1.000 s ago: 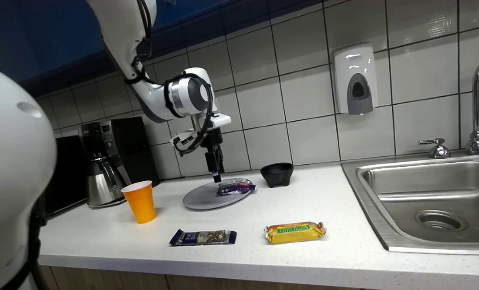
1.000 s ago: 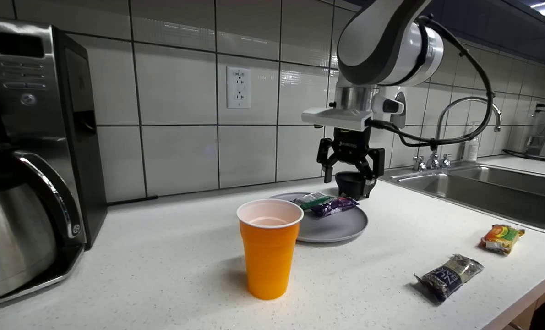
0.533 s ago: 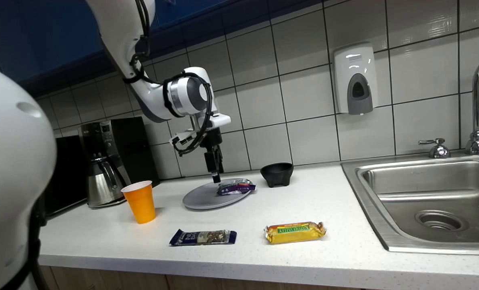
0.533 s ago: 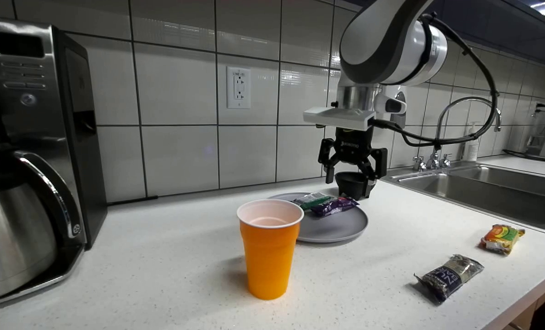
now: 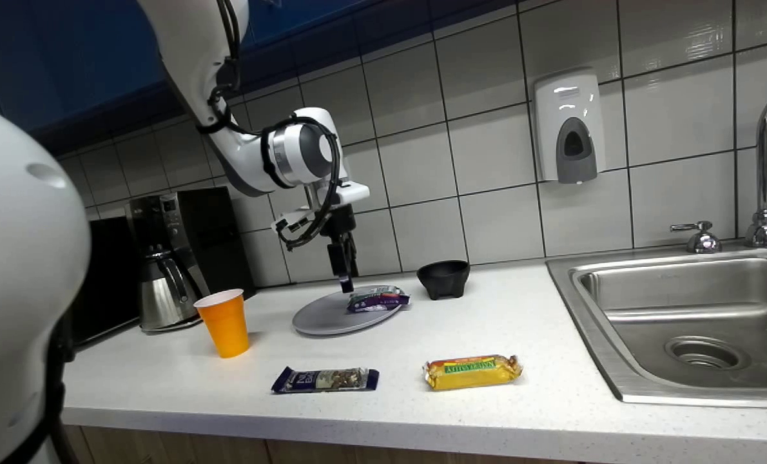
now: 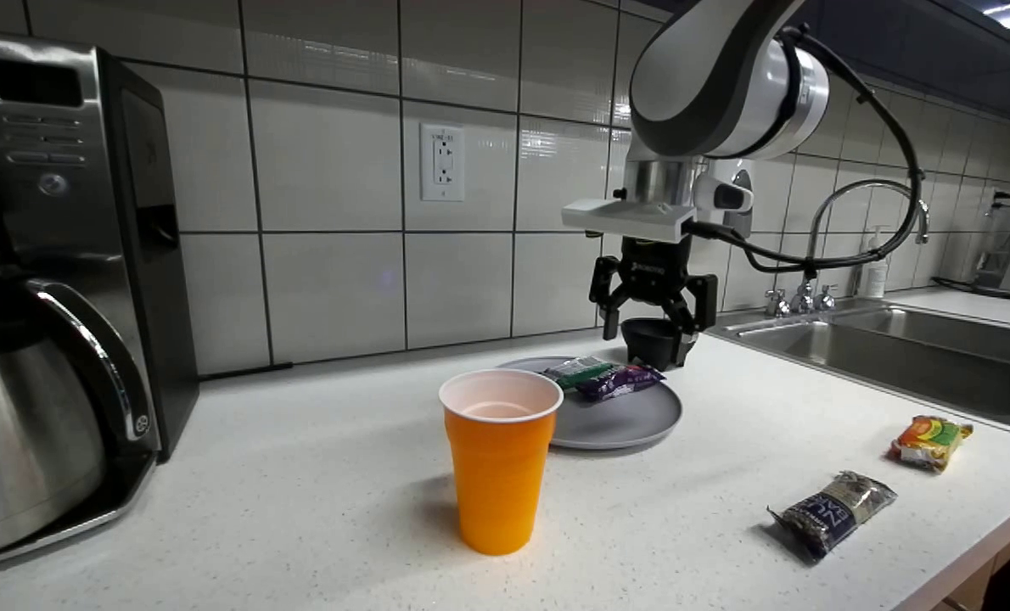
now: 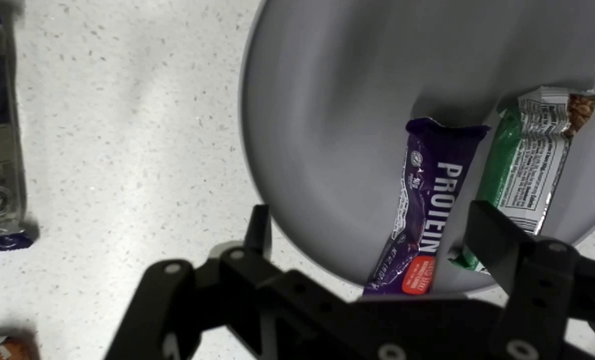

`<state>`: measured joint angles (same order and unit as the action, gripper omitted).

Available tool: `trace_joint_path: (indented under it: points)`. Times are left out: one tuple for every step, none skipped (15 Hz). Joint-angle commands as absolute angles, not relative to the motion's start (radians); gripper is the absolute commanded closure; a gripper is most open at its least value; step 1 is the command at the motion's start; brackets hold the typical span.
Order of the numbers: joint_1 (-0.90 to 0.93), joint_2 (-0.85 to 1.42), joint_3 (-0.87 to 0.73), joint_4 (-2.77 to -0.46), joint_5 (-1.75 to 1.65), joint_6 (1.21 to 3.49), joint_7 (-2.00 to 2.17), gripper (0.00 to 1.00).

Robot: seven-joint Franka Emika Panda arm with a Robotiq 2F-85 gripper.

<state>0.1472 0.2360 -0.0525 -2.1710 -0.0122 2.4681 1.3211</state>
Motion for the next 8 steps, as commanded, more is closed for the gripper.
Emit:
trace_joint_path:
  points:
    - [0.134, 0.175, -0.045, -2.221, -0.023, 2.494, 1.316, 0.00]
    - [0.132, 0.165, -0.046, -2.230, -0.023, 2.497, 1.314, 0.00]
    - [0.130, 0.154, -0.046, -2.241, -0.022, 2.500, 1.311, 0.00]
    - [0.127, 0.141, -0.047, -2.255, -0.023, 2.504, 1.310, 0.00]
    - [0.122, 0.128, -0.046, -2.269, -0.016, 2.506, 1.303, 0.00]
    - [0.117, 0.115, -0.049, -2.285, -0.021, 2.509, 1.304, 0.00]
    - [0.111, 0.105, -0.050, -2.297, -0.020, 2.512, 1.302, 0.00]
    - [0.104, 0.093, -0.052, -2.313, -0.023, 2.514, 1.300, 0.00]
